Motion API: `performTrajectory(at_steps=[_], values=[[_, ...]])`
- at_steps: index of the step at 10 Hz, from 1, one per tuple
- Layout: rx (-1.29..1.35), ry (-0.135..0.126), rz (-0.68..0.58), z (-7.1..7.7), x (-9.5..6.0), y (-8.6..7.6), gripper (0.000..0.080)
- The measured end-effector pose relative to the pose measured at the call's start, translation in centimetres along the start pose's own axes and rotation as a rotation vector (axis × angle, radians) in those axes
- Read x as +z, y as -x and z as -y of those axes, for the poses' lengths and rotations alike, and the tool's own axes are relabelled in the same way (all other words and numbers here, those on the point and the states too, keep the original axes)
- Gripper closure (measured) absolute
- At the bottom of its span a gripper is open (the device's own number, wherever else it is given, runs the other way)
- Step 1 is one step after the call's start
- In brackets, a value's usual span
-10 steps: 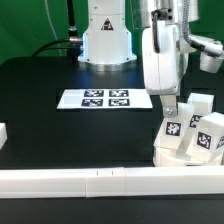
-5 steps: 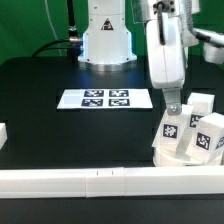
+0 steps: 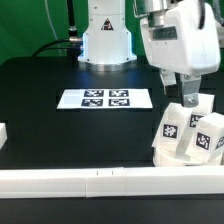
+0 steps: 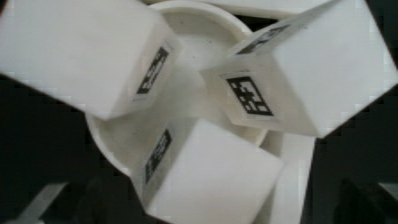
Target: Assemble stool
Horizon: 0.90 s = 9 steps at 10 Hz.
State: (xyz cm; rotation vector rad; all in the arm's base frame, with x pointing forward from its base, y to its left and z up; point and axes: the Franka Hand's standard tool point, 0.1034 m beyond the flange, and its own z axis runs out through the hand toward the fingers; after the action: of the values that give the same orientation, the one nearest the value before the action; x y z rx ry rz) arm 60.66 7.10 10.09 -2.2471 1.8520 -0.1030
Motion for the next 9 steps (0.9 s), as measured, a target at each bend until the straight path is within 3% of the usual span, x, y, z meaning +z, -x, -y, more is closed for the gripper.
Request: performTrajectory(at_steps=[4, 9], values=[[-0.508, -0.004, -0.019, 0.43, 0.3, 1.16, 0.0151], [-0.906, 0.012, -0.029, 0.8, 0.19, 0.5, 0.0151]])
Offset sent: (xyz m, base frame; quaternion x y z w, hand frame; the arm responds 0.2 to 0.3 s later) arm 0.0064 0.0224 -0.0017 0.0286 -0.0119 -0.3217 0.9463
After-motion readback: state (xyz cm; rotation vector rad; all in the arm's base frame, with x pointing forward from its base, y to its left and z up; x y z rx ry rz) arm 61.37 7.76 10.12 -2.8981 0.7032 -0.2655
